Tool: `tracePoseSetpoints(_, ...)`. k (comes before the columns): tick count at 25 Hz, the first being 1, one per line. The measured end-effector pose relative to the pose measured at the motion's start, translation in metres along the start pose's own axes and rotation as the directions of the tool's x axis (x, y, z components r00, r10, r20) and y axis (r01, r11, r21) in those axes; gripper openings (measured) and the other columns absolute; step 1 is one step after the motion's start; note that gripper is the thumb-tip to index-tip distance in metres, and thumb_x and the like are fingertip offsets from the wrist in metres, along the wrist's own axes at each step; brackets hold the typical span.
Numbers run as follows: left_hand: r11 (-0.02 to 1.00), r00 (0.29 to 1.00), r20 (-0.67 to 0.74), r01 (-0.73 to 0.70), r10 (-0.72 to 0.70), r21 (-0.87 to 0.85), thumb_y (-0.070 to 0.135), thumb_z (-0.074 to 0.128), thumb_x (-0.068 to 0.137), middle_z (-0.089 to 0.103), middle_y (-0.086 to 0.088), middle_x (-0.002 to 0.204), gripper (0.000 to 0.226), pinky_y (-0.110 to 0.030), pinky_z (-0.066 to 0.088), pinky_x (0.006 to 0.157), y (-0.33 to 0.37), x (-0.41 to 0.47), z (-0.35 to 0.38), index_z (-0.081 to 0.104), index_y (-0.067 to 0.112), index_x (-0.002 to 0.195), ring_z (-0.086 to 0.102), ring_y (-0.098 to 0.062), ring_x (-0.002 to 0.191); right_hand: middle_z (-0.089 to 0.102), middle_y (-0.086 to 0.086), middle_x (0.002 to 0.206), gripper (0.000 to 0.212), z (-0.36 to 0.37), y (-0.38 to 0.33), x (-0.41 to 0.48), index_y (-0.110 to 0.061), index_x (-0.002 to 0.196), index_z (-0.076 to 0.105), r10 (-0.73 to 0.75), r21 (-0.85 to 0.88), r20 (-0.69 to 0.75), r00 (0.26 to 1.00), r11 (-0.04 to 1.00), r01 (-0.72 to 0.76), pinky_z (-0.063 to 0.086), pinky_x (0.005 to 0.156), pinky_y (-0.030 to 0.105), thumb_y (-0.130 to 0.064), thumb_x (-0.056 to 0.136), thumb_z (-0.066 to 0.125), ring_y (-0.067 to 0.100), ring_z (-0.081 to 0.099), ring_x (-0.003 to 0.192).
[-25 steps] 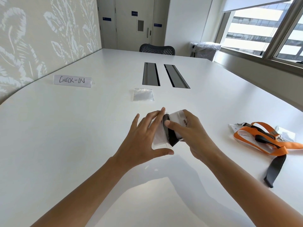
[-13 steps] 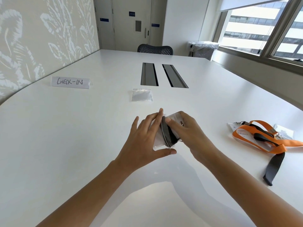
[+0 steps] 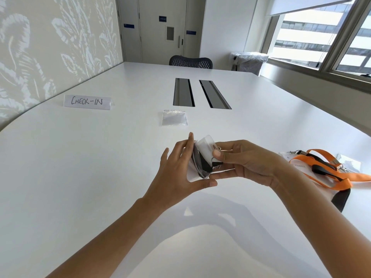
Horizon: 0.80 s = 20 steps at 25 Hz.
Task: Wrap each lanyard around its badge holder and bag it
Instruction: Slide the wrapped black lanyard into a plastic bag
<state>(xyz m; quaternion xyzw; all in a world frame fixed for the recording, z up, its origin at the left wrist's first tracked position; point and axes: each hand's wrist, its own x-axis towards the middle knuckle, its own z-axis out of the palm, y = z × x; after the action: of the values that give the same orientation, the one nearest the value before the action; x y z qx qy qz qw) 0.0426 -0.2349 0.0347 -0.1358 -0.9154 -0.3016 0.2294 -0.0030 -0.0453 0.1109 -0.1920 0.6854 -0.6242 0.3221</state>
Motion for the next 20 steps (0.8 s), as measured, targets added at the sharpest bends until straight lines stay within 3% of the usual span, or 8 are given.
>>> tracePoseSetpoints(3,1.0,1.0,0.005,0.022,-0.023,0.017,0.086,0.042,0.065,0.031,0.005,0.147,0.118,-0.054,0.023,0.114,-0.001,0.001,-0.002,0.004,0.019,0.153,0.024,-0.006,0.134,0.071,0.021,0.1,0.03,0.01,0.006,0.005,0.002,0.112,0.068,-0.11,-0.074,-0.163,0.981,0.992,0.099,0.061,0.076,0.035,-0.012,0.086,0.067,0.03,0.068,0.082)
tracePoseSetpoints(6,0.979,0.999,-0.039,0.006,0.002,0.204,0.089,0.035,0.066,0.036,0.004,0.146,0.116,-0.053,0.017,0.117,0.0,0.001,-0.003,0.006,0.017,0.153,0.031,-0.01,0.137,0.072,0.019,0.088,0.014,0.017,0.01,0.005,-0.002,0.098,0.074,-0.205,-0.205,-0.319,0.925,0.968,0.144,0.062,0.073,0.038,-0.006,0.085,0.072,0.029,0.071,0.071)
tracePoseSetpoints(9,0.942,0.992,-0.117,0.005,0.037,0.337,0.087,0.034,0.067,0.046,0.001,0.141,0.114,-0.054,0.022,0.114,0.003,0.0,-0.003,0.017,0.013,0.152,0.043,-0.014,0.131,0.074,0.01,0.077,0.009,0.02,0.01,0.002,-0.013,0.088,0.077,-0.265,-0.36,-0.429,0.864,0.927,0.106,0.061,0.075,0.041,-0.011,0.079,0.079,0.027,0.073,0.066)
tracePoseSetpoints(12,0.935,0.981,-0.179,-0.004,0.072,0.354,0.085,0.04,0.067,0.052,-0.001,0.134,0.114,-0.056,0.027,0.111,0.006,-0.001,-0.005,0.025,0.01,0.15,0.051,-0.016,0.124,0.073,0.0,0.065,0.008,0.025,0.01,-0.001,-0.023,0.081,0.076,-0.338,-0.495,-0.46,0.821,0.865,0.079,0.059,0.065,0.028,-0.018,0.076,0.081,0.014,0.07,0.057)
tracePoseSetpoints(15,0.927,0.976,-0.189,-0.028,0.106,0.375,0.083,0.045,0.067,0.053,-0.004,0.131,0.112,-0.058,0.029,0.109,0.01,-0.001,-0.006,0.026,0.008,0.15,0.052,-0.018,0.124,0.069,0.0,0.059,0.008,0.031,0.013,0.0,-0.026,0.077,0.073,-0.42,-0.597,-0.479,0.771,0.8,0.065,0.043,0.048,0.015,-0.019,0.076,0.078,0.013,0.061,0.05)
tracePoseSetpoints(17,0.953,0.983,-0.163,-0.032,0.085,0.302,0.081,0.045,0.07,0.047,0.0,0.135,0.11,-0.054,0.026,0.112,0.012,-0.001,-0.007,0.017,0.014,0.152,0.045,-0.014,0.128,0.068,-0.004,0.058,0.009,0.033,0.014,0.0,-0.026,0.075,0.072,-0.435,-0.589,-0.496,0.751,0.805,0.078,0.041,0.045,0.013,-0.018,0.075,0.077,0.009,0.059,0.049)
tracePoseSetpoints(20,0.996,0.991,-0.135,-0.008,-0.004,-0.09,0.062,0.05,0.086,0.044,0.012,0.136,0.082,-0.038,0.028,0.114,0.013,-0.001,-0.007,0.015,0.027,0.152,0.039,-0.001,0.128,0.068,-0.011,0.055,0.012,0.034,0.015,0.0,-0.027,0.072,0.071,-0.447,-0.551,-0.527,0.723,0.827,0.109,0.041,0.045,0.012,-0.017,0.076,0.076,0.001,0.057,0.047)
